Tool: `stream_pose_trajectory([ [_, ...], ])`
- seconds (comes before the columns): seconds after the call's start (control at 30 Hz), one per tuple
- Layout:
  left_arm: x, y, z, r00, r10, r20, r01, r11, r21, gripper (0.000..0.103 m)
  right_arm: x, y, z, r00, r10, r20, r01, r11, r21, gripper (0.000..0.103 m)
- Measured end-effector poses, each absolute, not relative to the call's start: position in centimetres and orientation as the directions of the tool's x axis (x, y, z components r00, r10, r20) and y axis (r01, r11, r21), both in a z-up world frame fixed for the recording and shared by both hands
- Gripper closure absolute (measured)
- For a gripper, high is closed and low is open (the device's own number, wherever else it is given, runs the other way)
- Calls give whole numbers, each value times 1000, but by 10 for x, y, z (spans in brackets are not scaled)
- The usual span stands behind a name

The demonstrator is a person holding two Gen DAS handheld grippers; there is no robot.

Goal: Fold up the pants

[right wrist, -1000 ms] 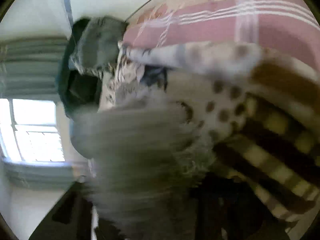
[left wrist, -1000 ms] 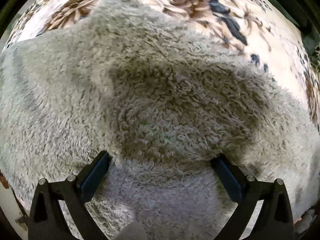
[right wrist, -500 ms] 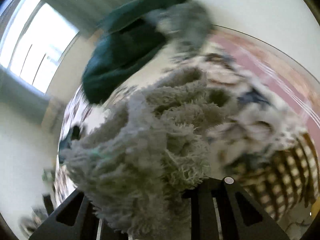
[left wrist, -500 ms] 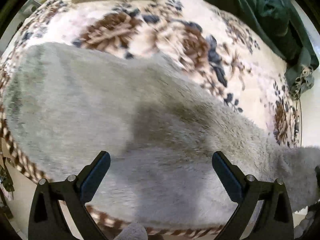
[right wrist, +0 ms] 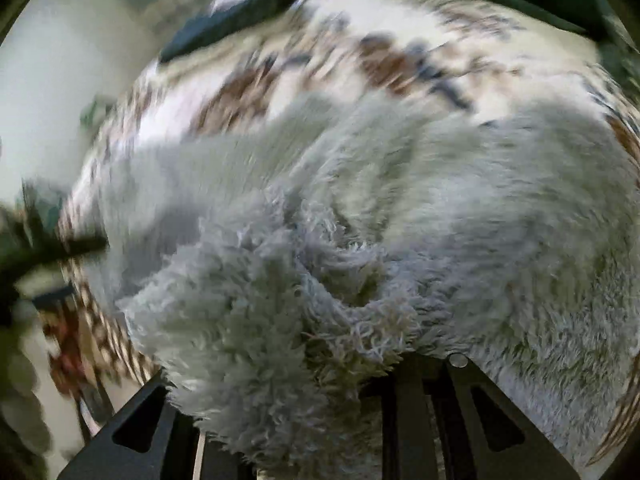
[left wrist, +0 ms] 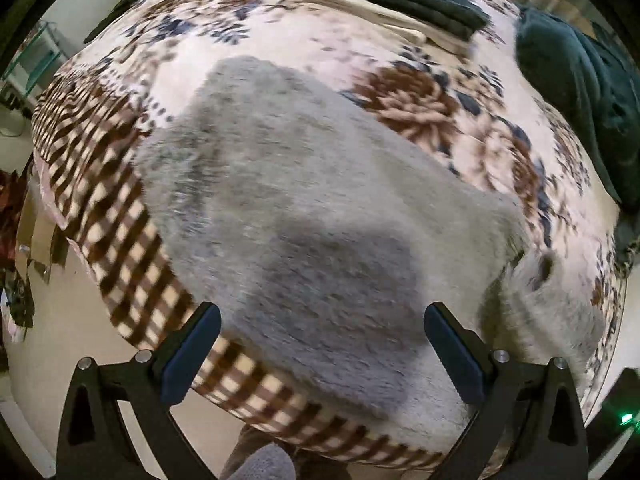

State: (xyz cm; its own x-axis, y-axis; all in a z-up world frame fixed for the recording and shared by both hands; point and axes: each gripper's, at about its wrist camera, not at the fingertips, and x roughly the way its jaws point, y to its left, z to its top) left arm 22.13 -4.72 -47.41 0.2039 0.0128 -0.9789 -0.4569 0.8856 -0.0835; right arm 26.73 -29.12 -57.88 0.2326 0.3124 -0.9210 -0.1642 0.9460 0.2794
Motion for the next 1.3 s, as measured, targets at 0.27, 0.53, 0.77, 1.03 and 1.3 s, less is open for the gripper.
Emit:
stream_pose_trajectory([
  [0.27, 254, -71, -464, 262, -115, -958, -345, 916, -204, 0, 240, -355, -539, 182, 355, -917, -71, 935, 348, 15],
  [0.53, 283, -164, -485, 172, -230, -958, -106, 962, -250, 0, 234, -461, -530, 187, 239, -953, 189, 943, 274, 14],
  [0.77, 296, -217, -512, 165, -256, -953, 105, 965, -241, 93, 247, -490, -564, 156, 203, -967, 382, 890, 249, 14],
  [1.03, 298, -166, -483, 233, -346, -909, 6, 935, -355, 95, 249, -502, -566, 168, 211, -963, 434, 861, 264, 14],
  [1.3, 290, -121, -486, 164, -369, -915, -174, 902, -395, 89, 238, -479, -549, 134, 308, -942, 385, 860, 336, 14],
])
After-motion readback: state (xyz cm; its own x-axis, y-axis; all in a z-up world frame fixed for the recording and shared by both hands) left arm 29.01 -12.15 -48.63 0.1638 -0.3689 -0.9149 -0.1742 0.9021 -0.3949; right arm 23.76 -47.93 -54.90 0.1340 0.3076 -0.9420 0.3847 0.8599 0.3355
